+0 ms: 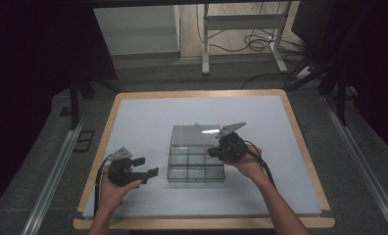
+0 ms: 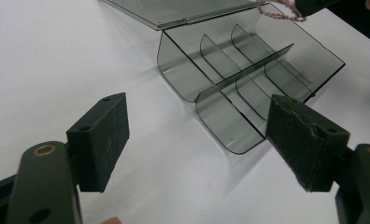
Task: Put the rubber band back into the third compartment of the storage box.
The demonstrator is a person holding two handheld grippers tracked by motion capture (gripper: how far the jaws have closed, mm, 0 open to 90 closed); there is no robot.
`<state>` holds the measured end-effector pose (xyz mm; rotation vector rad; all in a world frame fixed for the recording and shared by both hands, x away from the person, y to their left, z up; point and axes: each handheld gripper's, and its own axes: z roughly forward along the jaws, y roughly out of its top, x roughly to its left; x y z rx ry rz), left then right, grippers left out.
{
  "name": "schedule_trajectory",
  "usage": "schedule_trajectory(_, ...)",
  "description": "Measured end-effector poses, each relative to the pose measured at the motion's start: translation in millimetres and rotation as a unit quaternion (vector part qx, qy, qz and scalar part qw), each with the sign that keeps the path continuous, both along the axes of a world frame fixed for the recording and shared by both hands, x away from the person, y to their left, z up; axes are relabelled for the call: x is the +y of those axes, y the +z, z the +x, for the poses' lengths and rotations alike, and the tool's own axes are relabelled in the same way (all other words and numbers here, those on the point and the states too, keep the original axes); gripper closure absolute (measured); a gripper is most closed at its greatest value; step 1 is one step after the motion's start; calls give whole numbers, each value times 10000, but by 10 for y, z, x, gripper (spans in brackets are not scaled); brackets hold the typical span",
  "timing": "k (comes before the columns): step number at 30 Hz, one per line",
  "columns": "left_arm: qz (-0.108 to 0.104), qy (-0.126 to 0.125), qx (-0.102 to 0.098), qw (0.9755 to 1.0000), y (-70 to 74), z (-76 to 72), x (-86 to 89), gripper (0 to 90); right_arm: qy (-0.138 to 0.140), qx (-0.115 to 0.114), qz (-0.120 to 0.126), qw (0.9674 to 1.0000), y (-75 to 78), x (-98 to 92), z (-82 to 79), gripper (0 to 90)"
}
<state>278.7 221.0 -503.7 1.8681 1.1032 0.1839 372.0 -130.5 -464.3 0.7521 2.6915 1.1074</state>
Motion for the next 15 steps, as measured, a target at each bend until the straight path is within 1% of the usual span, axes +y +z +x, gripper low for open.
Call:
schedule_trajectory(9,15,-7,7,10000,-5,3,-2,217,-50,127,-162,9998,-139,22,65,864)
schedule_trajectory(15,-4,-13,9,10000,2,-2,-4,217,-105,105,-304,9994,-211,14,80,862)
